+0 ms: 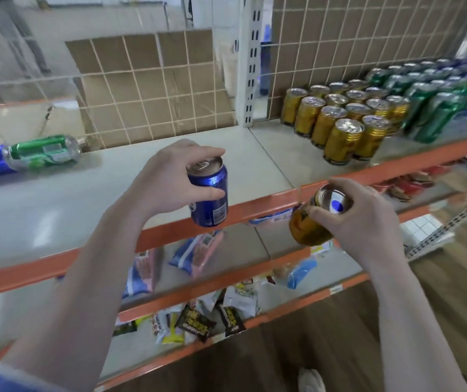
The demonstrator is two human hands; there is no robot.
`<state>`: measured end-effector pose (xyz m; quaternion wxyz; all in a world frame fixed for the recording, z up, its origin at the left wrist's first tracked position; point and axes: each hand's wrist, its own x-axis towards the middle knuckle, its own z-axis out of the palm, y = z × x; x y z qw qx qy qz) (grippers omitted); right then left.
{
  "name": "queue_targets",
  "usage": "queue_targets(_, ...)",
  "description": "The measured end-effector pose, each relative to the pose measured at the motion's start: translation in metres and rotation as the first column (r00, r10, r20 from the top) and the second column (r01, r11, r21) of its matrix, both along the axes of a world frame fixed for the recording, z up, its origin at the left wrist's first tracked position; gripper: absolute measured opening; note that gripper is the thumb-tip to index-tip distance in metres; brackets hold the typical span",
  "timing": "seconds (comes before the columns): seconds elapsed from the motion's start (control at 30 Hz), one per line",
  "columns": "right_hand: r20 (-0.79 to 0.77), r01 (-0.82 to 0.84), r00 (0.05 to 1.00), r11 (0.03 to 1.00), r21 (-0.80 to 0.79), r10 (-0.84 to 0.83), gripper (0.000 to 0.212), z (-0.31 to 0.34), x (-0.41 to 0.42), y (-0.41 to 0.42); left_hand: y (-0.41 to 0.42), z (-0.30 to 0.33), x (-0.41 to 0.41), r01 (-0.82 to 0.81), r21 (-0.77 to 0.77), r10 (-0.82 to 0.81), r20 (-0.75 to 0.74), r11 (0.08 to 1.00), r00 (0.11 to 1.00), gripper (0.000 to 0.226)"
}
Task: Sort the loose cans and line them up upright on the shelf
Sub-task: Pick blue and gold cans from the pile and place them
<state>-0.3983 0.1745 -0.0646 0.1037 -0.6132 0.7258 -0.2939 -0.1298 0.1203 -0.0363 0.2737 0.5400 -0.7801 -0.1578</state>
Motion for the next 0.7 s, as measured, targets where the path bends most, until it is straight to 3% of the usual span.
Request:
queue_targets(0.37, -0.005, -0.154, 0.988, 0.988, 0.028, 0.154, 0.062, 0.003, -0.168, -0.087, -0.069, -0.011, -0.174, -0.158, -0.022, 0.157, -0.048, 0.987, 0.986, 0.065)
queue_targets(0.7, 0.037, -0.359, 0.932, 0.933, -0.011, 0.36, 0.064, 0.002, -0.165, -0.124, -0.085, -0.008, -0.166, -0.289, 0.002, 0.288, 0.039, 0.957, 0.957, 0.064)
